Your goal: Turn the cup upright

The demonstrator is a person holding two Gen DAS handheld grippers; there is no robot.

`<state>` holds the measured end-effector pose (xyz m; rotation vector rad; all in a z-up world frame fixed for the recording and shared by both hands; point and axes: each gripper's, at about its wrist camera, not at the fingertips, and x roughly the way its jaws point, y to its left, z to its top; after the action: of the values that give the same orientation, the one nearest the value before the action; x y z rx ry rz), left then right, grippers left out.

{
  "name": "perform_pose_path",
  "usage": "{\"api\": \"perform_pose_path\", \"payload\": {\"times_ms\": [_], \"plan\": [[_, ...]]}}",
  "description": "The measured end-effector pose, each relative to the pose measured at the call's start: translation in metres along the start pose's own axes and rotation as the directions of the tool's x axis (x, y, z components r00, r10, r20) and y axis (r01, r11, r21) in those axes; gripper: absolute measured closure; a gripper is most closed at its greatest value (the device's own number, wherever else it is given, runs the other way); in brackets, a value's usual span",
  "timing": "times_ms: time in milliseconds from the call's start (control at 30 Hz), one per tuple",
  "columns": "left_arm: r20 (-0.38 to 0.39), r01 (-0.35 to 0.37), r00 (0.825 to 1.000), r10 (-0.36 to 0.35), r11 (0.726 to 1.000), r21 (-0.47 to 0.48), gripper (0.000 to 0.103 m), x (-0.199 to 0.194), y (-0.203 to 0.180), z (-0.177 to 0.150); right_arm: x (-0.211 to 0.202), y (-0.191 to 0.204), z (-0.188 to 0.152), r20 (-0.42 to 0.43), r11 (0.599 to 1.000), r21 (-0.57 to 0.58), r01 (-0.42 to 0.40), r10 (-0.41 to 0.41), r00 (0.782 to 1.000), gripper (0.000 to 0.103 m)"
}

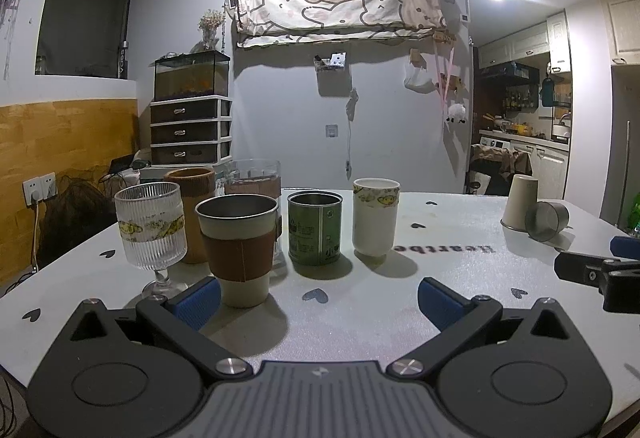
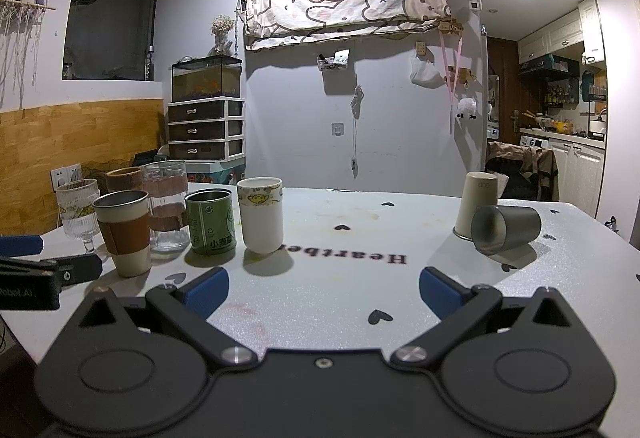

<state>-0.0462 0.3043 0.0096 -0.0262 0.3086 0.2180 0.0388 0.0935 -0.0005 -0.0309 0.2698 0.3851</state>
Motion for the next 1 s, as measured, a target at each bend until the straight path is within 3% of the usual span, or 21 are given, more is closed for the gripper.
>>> {"api": "perform_pose_path", "payload": {"times_ms": [1000], "plan": [[-0.007, 0.000, 1.000, 0.000, 1.000, -0.003, 0.000, 0.0030, 0.0006, -0.0037, -0.0002, -0.0004, 0.0006, -0.001, 1.000, 0.000, 0.000, 0.000, 1.000, 0.001]]}}
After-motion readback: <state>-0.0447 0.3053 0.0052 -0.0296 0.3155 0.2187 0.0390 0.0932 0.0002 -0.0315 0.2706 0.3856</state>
